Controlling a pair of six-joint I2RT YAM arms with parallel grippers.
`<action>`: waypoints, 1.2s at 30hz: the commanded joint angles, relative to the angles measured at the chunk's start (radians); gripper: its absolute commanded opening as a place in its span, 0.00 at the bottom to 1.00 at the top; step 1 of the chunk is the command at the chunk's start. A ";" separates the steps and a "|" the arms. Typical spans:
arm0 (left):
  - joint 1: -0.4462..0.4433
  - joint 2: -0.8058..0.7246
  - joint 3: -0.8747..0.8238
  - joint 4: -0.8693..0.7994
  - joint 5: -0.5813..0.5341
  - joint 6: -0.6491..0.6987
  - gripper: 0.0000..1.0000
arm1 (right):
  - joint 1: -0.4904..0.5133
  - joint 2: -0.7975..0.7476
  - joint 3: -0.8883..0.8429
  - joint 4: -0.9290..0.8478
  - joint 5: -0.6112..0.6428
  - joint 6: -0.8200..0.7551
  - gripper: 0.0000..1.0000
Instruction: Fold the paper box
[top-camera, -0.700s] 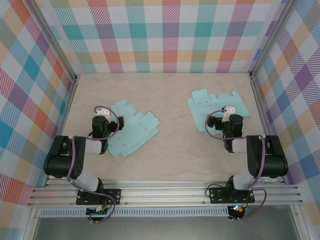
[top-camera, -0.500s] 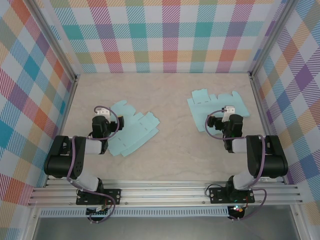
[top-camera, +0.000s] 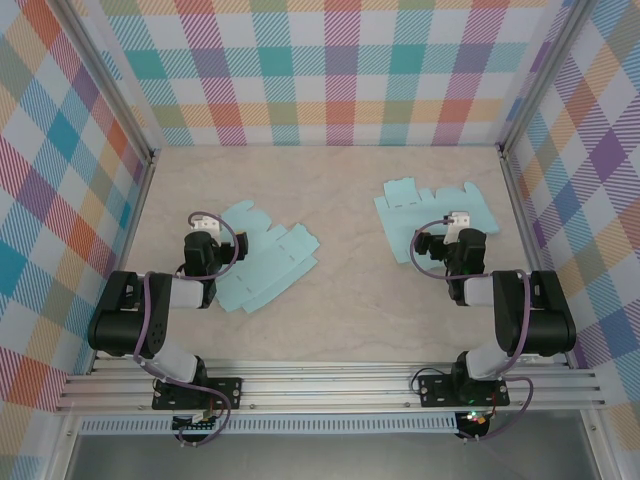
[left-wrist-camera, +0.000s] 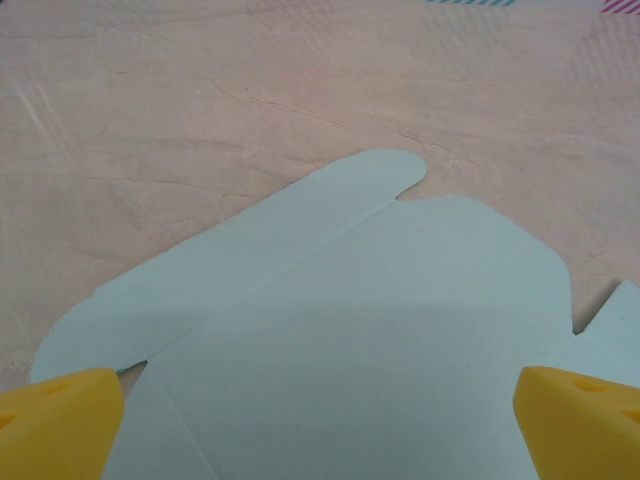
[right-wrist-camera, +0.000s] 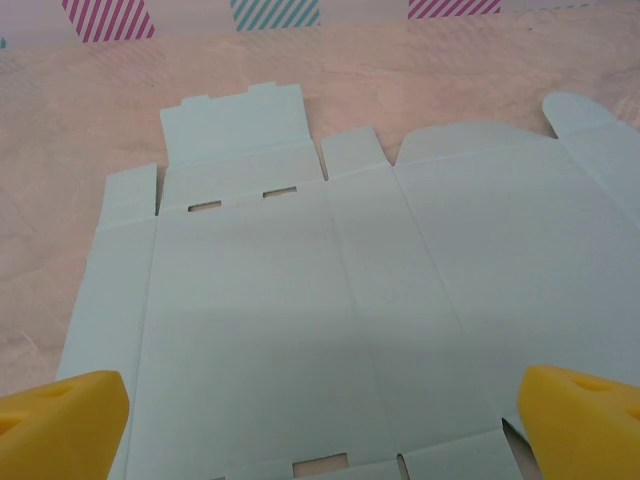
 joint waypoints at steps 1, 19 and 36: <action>-0.005 0.002 0.007 -0.004 -0.002 -0.002 1.00 | 0.001 -0.005 0.015 0.009 -0.019 -0.001 1.00; -0.028 -0.257 0.059 -0.308 -0.132 -0.068 1.00 | 0.001 -0.242 0.300 -0.838 0.186 0.240 1.00; -0.146 -0.600 0.096 -0.607 -0.030 -0.469 1.00 | -0.005 0.141 0.695 -1.396 0.041 0.435 0.88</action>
